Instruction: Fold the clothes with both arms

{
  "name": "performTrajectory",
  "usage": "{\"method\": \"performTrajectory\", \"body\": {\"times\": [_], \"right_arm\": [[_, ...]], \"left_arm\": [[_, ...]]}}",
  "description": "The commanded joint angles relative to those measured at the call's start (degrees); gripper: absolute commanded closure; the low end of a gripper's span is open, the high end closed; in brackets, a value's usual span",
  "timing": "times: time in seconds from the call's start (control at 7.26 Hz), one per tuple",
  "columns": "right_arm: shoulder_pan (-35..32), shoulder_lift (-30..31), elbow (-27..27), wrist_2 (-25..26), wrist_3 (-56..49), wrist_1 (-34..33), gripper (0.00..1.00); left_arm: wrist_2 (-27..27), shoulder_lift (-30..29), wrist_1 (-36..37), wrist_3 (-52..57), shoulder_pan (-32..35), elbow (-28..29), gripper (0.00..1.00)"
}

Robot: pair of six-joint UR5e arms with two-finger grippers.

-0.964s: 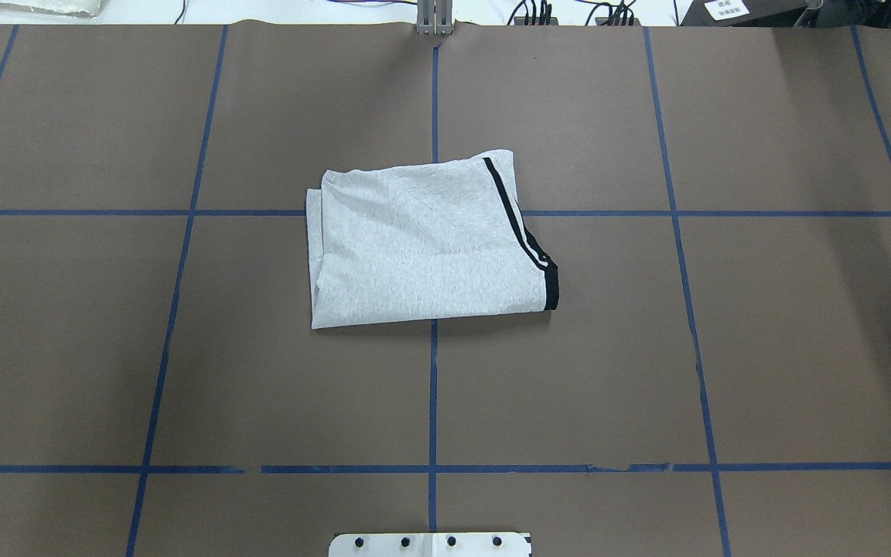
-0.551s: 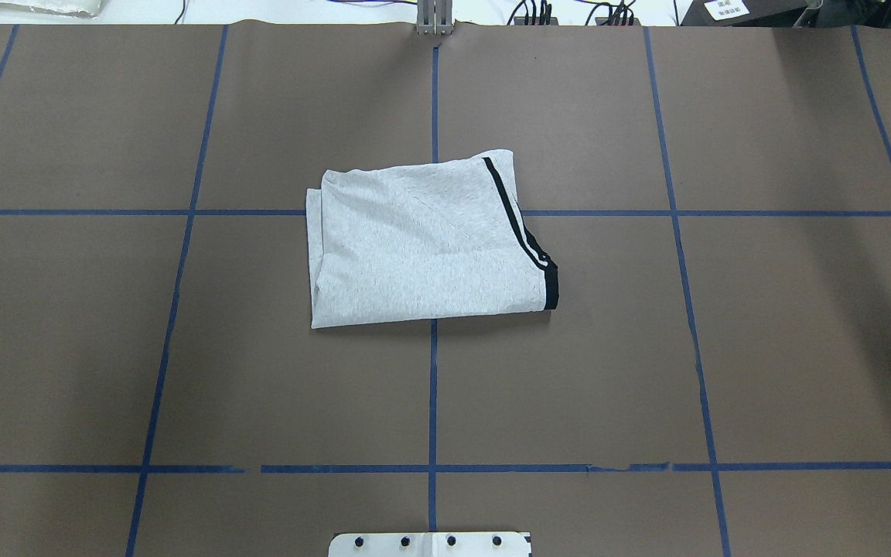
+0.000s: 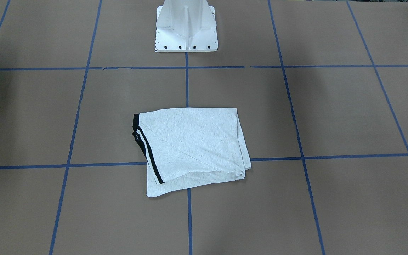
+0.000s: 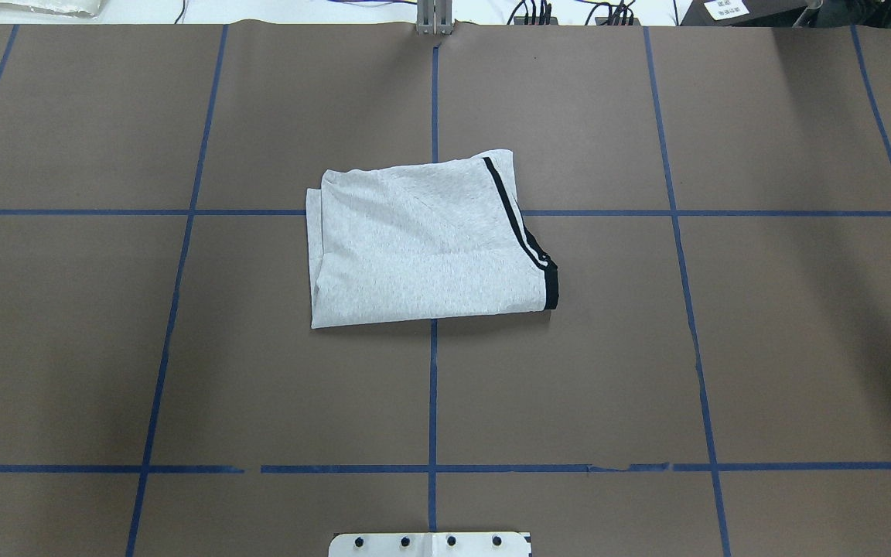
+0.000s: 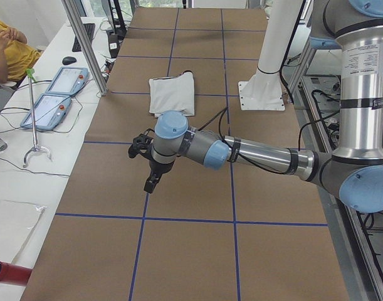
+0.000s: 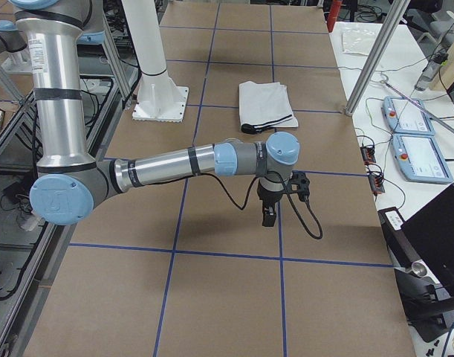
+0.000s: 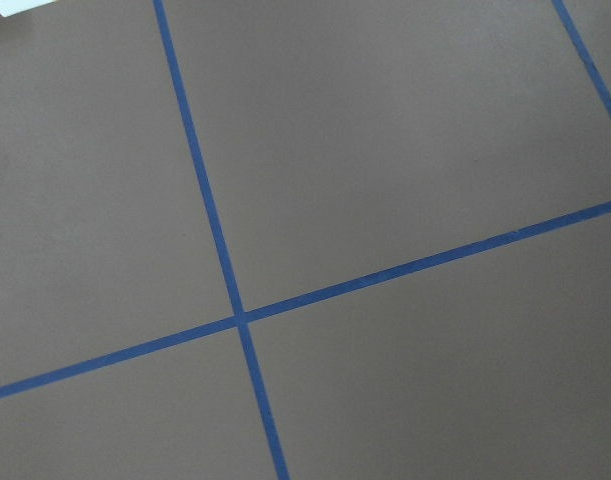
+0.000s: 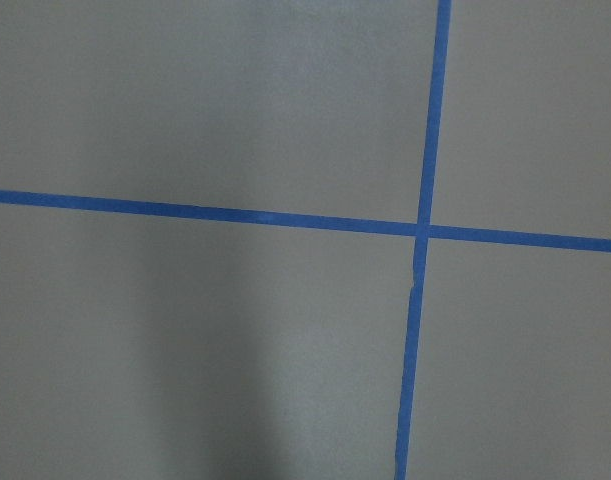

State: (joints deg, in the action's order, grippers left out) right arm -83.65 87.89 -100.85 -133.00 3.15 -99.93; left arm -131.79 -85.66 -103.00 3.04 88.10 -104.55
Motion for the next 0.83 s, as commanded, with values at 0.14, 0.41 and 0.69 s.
{"method": "performTrajectory", "body": {"times": [0.14,0.41,0.69], "right_arm": [[0.1,2.9,-1.1,-0.4,-0.1,0.4,0.00],[0.1,1.3,-1.0,-1.6,1.0,0.5,0.00],[-1.1,1.7,-0.7,-1.8,0.9,0.6,0.00]], "left_arm": [[-0.5,-0.9,-0.5,0.3,0.0,2.9,0.00],[-0.4,-1.9,-0.5,0.1,-0.1,3.0,0.00],[-0.4,-1.3,-0.7,0.2,0.1,2.1,0.00]]}}
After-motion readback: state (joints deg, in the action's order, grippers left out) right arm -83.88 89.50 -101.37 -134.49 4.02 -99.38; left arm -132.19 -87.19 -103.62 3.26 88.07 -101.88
